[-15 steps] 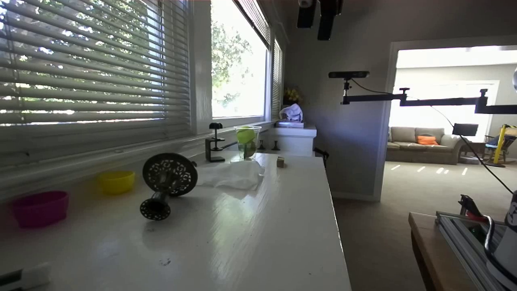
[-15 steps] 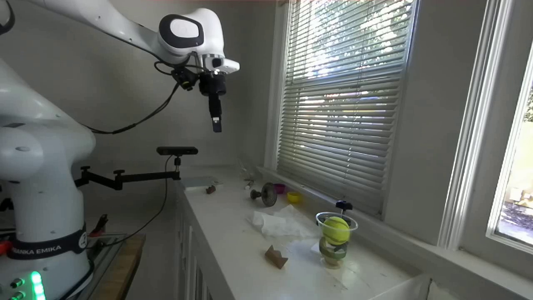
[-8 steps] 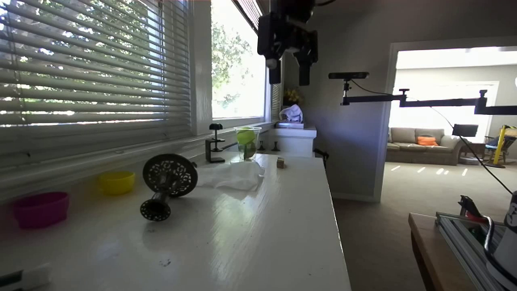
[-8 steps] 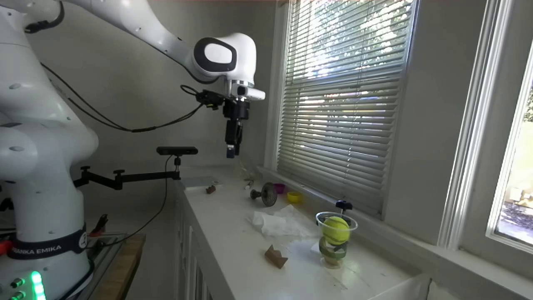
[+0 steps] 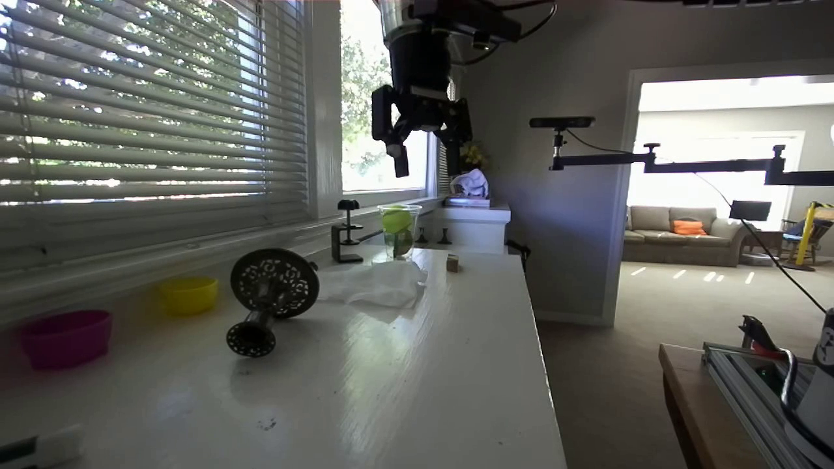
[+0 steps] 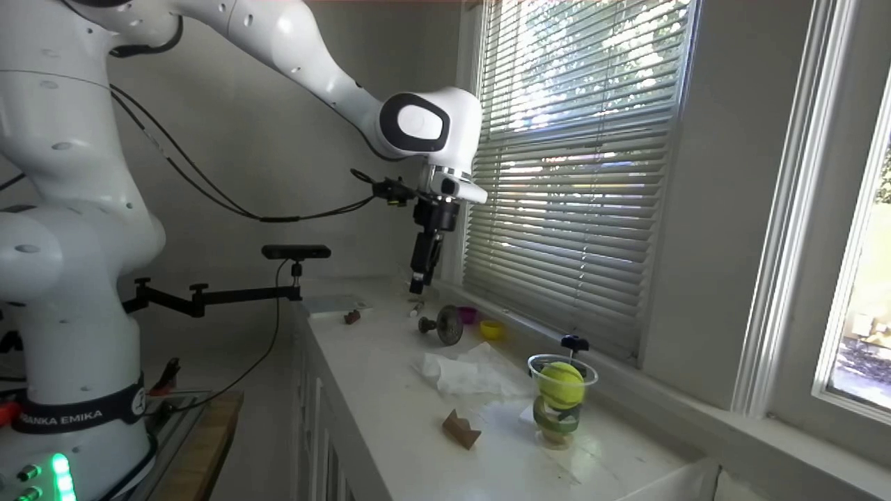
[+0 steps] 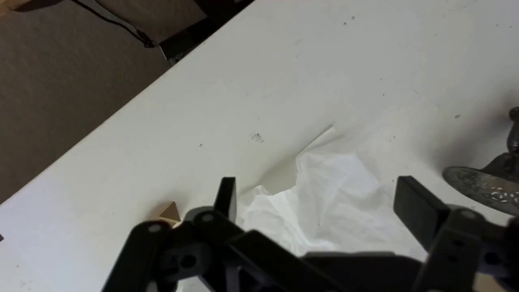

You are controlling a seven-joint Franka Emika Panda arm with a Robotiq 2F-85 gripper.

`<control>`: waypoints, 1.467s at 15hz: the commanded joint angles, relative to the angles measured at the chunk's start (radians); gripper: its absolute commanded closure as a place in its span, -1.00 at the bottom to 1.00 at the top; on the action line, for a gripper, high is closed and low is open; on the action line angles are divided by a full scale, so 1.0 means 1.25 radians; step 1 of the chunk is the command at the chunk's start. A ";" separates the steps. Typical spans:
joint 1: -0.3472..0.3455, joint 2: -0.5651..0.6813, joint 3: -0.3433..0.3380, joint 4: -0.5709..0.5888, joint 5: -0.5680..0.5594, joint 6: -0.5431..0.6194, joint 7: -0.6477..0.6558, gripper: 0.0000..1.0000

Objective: Use the towel to wipe the counter

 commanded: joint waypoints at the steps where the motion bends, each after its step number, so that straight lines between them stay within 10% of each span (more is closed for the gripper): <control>1: 0.026 -0.010 -0.018 -0.018 -0.008 0.029 -0.004 -1.00; 22: 0.034 0.267 -0.087 0.035 -0.015 0.313 -0.271 -1.00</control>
